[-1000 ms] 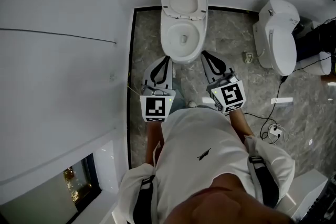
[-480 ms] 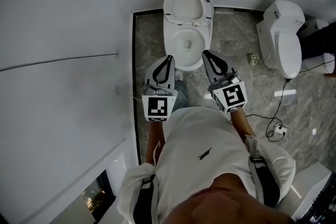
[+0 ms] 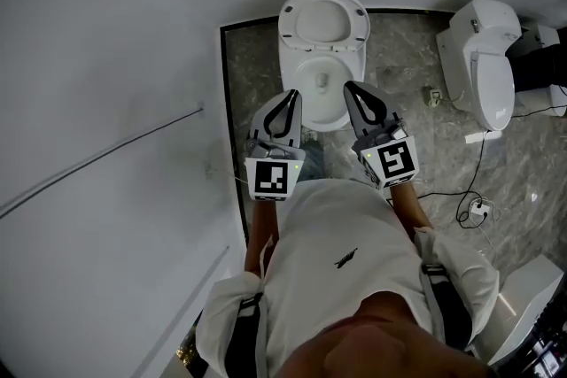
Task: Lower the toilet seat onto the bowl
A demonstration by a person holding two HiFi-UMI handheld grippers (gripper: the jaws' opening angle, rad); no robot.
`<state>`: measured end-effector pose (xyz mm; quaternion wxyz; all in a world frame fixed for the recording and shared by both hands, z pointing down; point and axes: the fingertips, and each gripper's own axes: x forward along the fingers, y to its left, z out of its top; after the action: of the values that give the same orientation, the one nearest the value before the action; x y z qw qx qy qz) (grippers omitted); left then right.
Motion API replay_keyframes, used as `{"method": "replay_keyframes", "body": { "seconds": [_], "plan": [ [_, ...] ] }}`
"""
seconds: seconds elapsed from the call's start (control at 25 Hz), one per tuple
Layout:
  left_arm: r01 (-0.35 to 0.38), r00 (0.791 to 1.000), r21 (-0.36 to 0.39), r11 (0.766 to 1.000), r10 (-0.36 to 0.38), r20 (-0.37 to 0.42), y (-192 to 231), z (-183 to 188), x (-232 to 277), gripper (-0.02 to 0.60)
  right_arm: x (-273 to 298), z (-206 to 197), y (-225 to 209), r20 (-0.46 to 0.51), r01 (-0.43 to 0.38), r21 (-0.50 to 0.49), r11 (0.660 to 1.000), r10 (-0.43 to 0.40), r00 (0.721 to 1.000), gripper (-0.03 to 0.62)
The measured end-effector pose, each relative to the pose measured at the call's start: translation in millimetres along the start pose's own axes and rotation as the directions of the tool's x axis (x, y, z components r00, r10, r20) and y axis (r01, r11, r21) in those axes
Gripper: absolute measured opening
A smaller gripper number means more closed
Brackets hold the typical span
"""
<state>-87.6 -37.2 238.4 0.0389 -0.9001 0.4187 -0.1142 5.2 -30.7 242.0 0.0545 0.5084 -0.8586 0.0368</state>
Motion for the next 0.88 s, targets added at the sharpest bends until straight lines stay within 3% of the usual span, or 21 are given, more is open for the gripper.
{"method": "replay_keyframes", "body": {
  "seconds": [0.44, 0.56, 0.88],
  "plan": [
    [0.086, 0.996, -0.009, 0.996, -0.086, 0.016, 60.6, -22.4, 67.5, 0.029, 75.0, -15.0, -31.6, -0.042, 0.142, -0.038, 0.989, -0.143, 0.989, 0.031],
    [0.116, 0.993, 0.02, 0.993, -0.116, 0.013, 69.5, -34.7, 84.1, 0.029, 92.7, -15.8, -36.9, -0.028, 0.165, -0.052, 0.985, -0.166, 0.986, 0.031],
    [0.207, 0.978, 0.014, 0.978, -0.207, -0.008, 76.8, -74.8, 123.0, 0.031, 119.3, -47.9, -64.5, -0.079, 0.243, -0.111, 0.964, -0.252, 0.964, 0.032]
  ]
}}
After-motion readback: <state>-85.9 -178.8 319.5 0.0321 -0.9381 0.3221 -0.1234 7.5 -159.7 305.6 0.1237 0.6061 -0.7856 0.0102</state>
